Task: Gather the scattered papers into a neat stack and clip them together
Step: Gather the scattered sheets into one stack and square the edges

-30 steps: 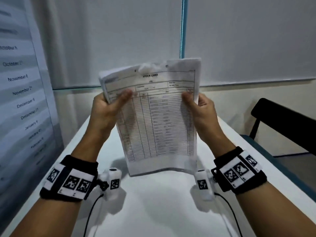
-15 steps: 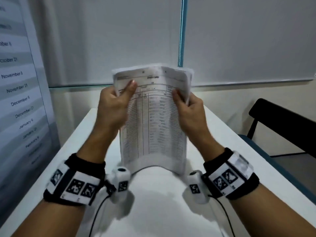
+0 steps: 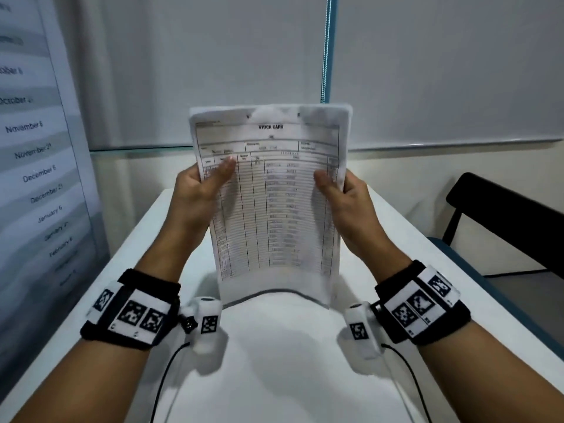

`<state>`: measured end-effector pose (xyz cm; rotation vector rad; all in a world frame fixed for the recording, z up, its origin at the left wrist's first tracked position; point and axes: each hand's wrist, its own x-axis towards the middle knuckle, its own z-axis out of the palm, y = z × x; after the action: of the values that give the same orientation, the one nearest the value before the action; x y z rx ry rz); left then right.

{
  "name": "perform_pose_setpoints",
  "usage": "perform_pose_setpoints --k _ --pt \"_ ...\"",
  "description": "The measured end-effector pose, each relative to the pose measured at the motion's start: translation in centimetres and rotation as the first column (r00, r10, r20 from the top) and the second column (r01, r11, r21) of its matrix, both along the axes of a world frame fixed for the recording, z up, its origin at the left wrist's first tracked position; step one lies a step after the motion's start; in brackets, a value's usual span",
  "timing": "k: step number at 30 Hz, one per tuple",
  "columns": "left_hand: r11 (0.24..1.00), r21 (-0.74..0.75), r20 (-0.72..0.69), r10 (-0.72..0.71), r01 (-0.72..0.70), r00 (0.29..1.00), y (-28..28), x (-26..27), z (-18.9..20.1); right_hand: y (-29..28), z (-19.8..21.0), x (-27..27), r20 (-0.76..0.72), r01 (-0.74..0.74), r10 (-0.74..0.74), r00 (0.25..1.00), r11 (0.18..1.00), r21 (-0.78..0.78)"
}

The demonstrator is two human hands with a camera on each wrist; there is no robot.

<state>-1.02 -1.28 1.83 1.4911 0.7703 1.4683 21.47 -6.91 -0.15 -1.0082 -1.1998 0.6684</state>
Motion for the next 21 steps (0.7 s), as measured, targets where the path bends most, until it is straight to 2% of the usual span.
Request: perform_pose_setpoints --k 3,7,8,13,18,21 --pt "0.998 0.032 -0.009 -0.047 0.047 0.999 0.2 -0.2 0.1 0.2 0.0 0.3 -0.016 -0.001 0.002 1.000 1.000 0.026" --pt "0.990 -0.082 -0.253 -0.135 0.118 0.958 1.3 -1.0 -1.4 0.4 -2.1 0.9 0.038 -0.031 0.034 0.999 0.995 -0.091" --pt "0.987 -0.096 -0.265 -0.147 0.125 0.953 1.7 -1.2 -1.6 0.4 -2.3 1.0 0.040 -0.035 0.040 0.998 0.994 -0.106" --pt "0.971 -0.136 -0.177 -0.221 0.198 0.959 1.6 -1.1 -2.4 0.4 -2.9 1.6 0.014 -0.085 0.087 0.996 0.990 -0.113" --pt "0.949 -0.202 -0.047 -0.254 0.240 0.966 2.2 -0.3 -4.4 0.4 -4.4 1.9 -0.102 -0.176 0.161 0.982 0.972 -0.155" --pt "0.968 -0.167 0.021 -0.188 0.189 0.982 2.5 0.3 -4.9 0.9 -4.7 1.7 -0.076 -0.097 0.087 0.993 0.986 -0.136"
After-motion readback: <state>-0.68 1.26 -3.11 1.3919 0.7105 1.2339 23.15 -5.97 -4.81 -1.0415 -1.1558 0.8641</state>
